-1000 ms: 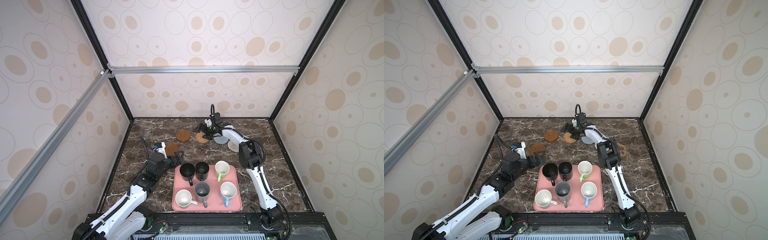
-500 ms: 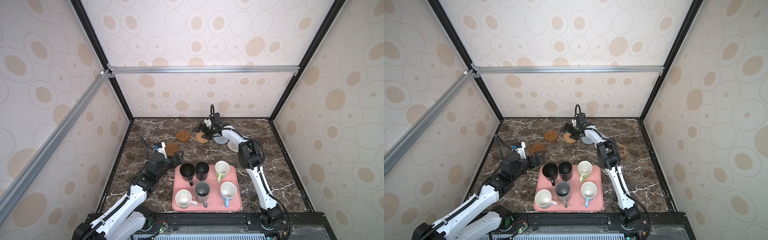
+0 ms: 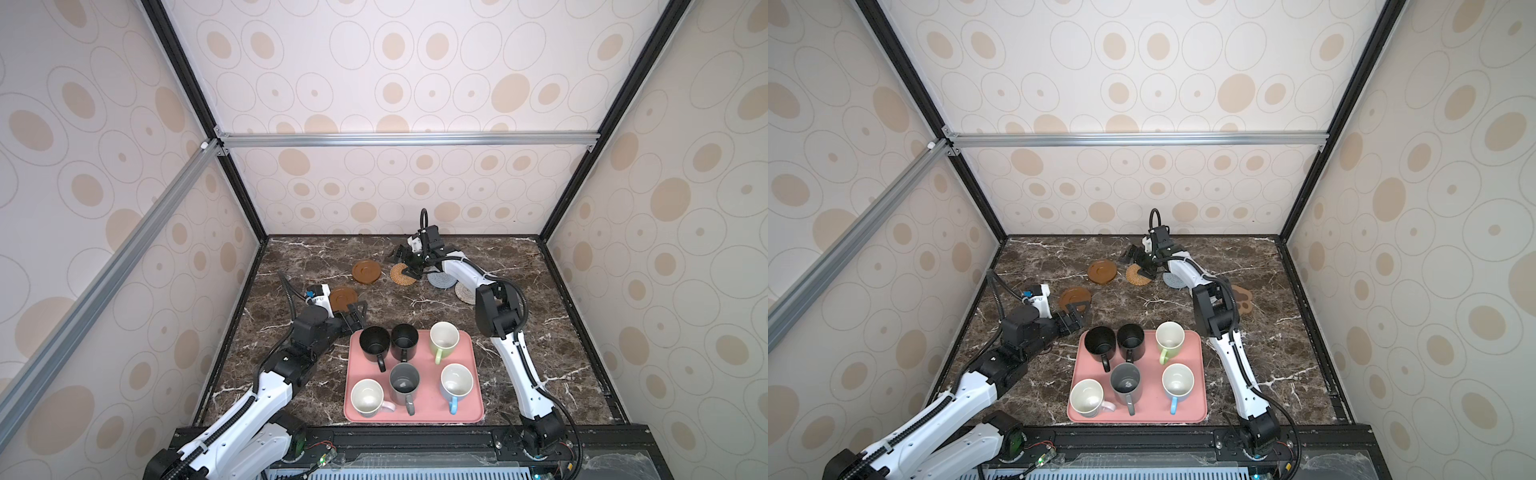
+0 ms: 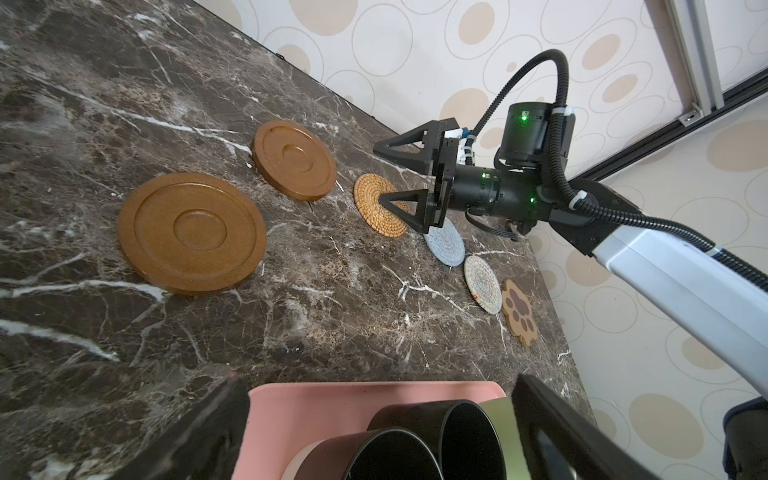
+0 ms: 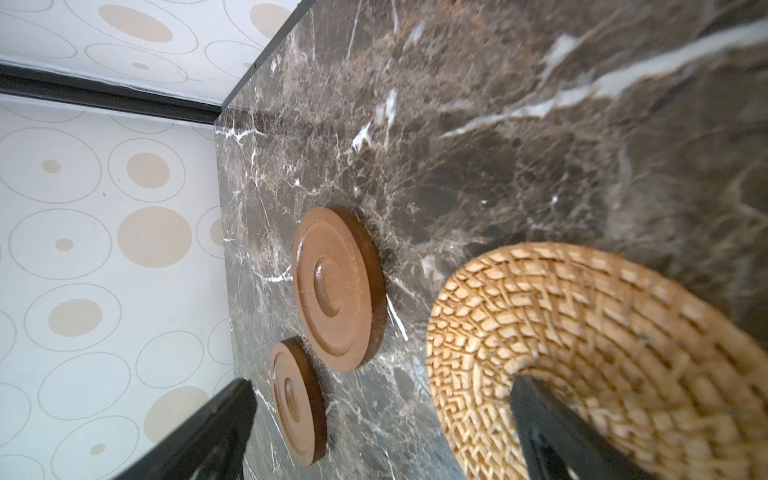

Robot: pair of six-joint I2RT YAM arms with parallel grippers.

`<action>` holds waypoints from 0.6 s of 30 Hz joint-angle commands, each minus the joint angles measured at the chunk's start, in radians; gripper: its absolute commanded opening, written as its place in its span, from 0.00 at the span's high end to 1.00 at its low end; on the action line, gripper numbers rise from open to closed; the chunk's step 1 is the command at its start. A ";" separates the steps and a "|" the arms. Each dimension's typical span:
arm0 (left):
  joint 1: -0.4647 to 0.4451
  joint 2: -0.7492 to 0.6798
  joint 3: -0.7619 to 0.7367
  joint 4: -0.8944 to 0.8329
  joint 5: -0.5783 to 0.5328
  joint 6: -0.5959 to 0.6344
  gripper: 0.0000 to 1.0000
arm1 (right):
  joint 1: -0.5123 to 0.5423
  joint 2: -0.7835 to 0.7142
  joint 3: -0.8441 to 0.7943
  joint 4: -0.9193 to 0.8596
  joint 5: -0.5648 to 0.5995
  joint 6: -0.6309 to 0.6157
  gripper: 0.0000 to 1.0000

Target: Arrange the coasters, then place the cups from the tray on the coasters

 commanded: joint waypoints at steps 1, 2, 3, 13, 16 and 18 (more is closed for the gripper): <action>0.004 -0.015 0.005 -0.011 -0.014 -0.015 0.00 | 0.012 0.050 0.004 -0.037 0.012 0.017 0.00; 0.004 -0.016 0.006 -0.011 -0.015 -0.015 0.00 | 0.012 0.049 0.007 -0.040 0.014 0.014 0.00; 0.004 -0.016 0.006 -0.013 -0.015 -0.014 0.00 | 0.012 0.045 0.008 -0.041 0.013 0.013 0.00; 0.004 -0.027 0.001 -0.015 -0.017 -0.019 0.00 | 0.010 -0.027 0.049 -0.055 0.016 -0.020 0.00; 0.004 -0.031 -0.001 -0.014 -0.017 -0.021 0.00 | 0.007 -0.052 0.057 -0.056 0.015 -0.025 0.00; 0.004 -0.031 -0.004 -0.012 -0.016 -0.023 0.00 | 0.006 -0.070 0.063 -0.053 0.015 -0.027 0.00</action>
